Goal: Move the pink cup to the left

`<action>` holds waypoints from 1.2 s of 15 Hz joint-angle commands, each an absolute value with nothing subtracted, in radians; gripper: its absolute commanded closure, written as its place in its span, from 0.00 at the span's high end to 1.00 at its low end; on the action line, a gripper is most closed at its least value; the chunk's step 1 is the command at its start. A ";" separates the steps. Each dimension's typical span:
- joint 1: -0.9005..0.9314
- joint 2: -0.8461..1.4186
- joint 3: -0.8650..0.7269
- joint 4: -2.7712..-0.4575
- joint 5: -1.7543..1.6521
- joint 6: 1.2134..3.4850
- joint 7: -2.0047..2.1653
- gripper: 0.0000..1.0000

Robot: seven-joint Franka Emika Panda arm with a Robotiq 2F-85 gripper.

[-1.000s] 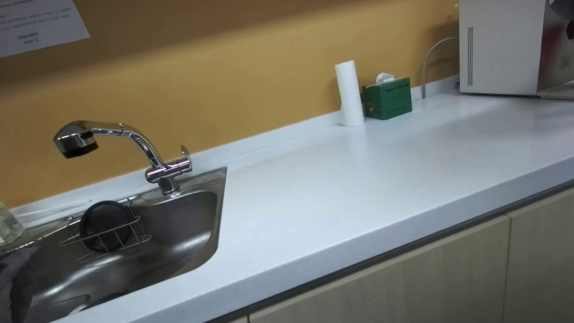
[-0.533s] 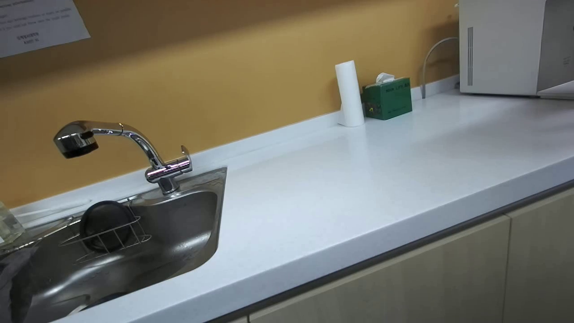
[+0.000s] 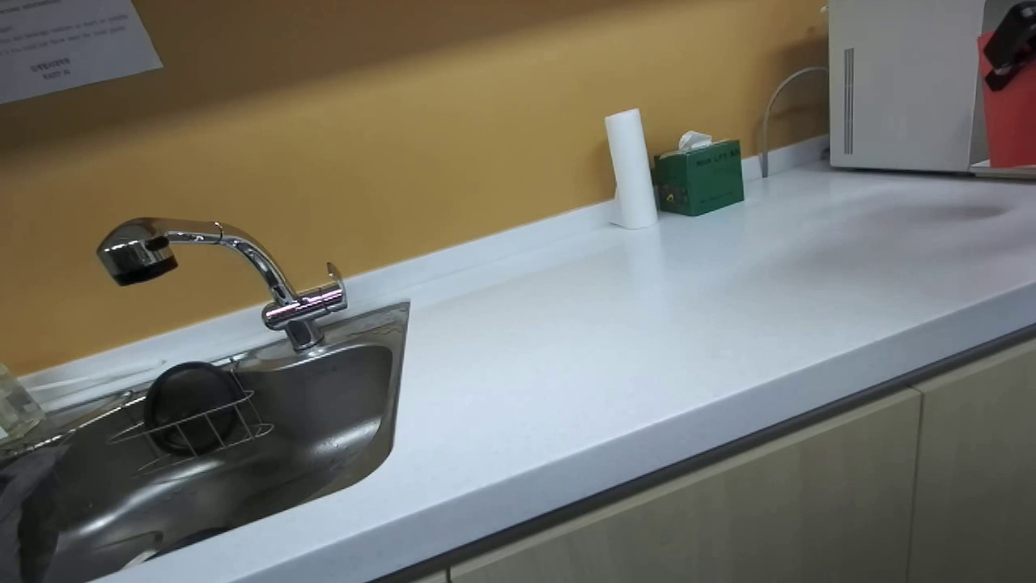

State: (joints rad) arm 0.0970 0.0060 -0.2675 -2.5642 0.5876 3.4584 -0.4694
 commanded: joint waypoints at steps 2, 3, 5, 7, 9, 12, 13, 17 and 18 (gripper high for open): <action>0.115 0.011 -0.254 -2.551 0.582 3.458 -0.510 0.48; 0.119 0.017 -0.249 -2.548 0.577 3.458 -0.498 0.48; 0.127 0.033 -0.245 -2.533 0.576 3.458 -0.487 0.48; 0.134 0.050 -0.243 -2.518 0.575 3.458 -0.473 0.48; 0.141 0.073 -0.245 -2.503 0.575 3.458 -0.457 0.48; 0.149 0.115 -0.250 -2.478 0.576 3.458 -0.439 0.48; 0.149 0.132 -0.249 -2.469 0.575 3.458 -0.426 0.48; 0.153 0.196 -0.241 -2.431 0.573 3.457 -0.354 0.48; 0.148 0.208 -0.232 -2.424 0.568 3.457 -0.324 0.48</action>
